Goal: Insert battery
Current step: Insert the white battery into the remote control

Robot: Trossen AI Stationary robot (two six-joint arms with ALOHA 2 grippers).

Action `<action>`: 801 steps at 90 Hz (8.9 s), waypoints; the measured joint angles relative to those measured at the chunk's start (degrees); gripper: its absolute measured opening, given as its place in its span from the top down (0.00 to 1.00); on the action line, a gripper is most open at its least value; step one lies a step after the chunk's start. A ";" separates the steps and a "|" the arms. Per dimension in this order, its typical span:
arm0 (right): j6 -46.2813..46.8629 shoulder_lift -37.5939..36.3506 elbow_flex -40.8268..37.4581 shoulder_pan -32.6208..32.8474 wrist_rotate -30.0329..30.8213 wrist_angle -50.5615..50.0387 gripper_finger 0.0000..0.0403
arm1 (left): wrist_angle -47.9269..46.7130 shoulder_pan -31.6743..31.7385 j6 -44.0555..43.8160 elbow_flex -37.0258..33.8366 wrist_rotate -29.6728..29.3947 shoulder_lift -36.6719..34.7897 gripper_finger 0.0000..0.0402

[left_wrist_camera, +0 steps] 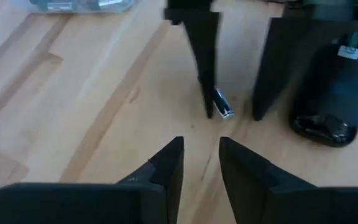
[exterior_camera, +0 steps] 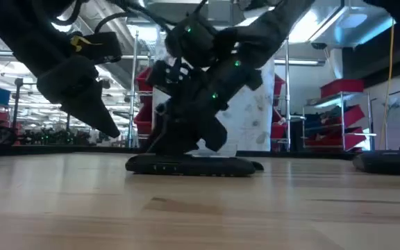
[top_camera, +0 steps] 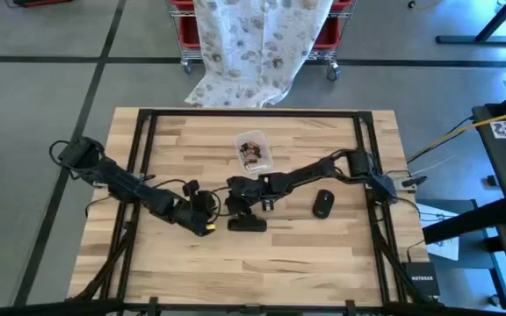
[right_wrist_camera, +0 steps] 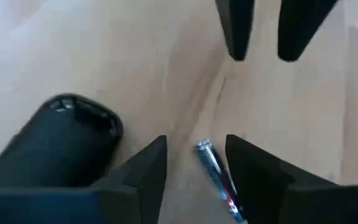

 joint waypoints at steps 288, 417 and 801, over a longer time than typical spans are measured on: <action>46.22 -17.56 -29.64 15.07 12.49 20.12 0.72 | 1.09 -7.43 -7.59 -0.47 -5.98 0.17 0.79; 41.08 -15.05 -22.77 13.54 9.81 8.94 1.00 | 36.27 3.14 9.22 0.77 15.18 16.92 0.79; 41.96 -39.05 -42.36 23.14 13.91 10.36 1.00 | 35.89 -0.22 9.74 0.49 10.27 17.14 0.79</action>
